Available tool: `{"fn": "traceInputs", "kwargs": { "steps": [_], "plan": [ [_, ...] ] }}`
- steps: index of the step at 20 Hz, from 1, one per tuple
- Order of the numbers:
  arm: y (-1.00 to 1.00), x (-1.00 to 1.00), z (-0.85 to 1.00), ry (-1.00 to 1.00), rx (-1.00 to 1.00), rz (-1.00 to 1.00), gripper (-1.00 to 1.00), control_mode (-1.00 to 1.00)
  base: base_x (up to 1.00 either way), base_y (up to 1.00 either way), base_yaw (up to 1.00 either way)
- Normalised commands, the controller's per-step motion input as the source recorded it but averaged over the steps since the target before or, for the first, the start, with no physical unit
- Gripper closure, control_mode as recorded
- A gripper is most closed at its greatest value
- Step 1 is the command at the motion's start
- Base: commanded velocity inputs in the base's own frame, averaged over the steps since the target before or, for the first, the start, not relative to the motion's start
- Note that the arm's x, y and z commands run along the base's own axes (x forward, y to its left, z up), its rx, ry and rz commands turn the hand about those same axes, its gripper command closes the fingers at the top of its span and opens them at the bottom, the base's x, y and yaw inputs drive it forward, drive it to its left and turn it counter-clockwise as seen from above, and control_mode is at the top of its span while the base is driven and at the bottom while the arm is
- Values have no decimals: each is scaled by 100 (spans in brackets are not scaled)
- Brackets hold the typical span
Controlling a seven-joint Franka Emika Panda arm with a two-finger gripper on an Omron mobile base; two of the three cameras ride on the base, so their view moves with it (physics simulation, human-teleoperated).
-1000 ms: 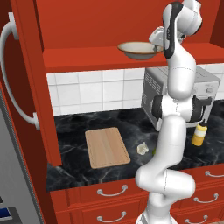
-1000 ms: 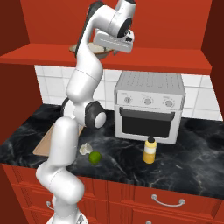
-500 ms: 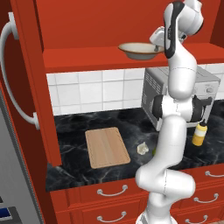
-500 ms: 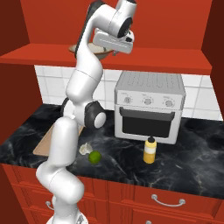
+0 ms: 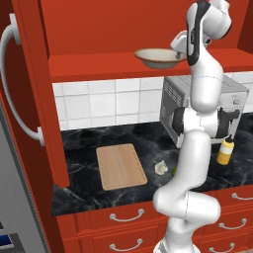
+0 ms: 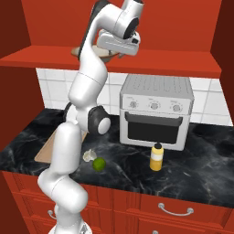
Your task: Open the cabinet. Place the bowl and condiment on the counter. Then place the lime and garlic on the cutting board.
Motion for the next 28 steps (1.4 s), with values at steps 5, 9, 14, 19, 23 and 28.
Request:
{"fn": "traceInputs", "kwargs": {
  "steps": [5,9,14,19,23,28],
  "plan": [
    [0,-79,0,-40,-2,2,100,-100,0,0,0],
    [0,-74,0,-45,-3,0,100,-100,0,0,0],
    [0,-93,0,-41,-3,0,100,-100,0,0,0],
    [-1,-100,-8,-31,-4,0,100,-100,0,0,0],
    [-2,-100,-28,-21,-11,0,100,-100,0,0,0],
    [0,-100,-31,-17,-9,0,100,-100,0,0,0]
  ]
}}
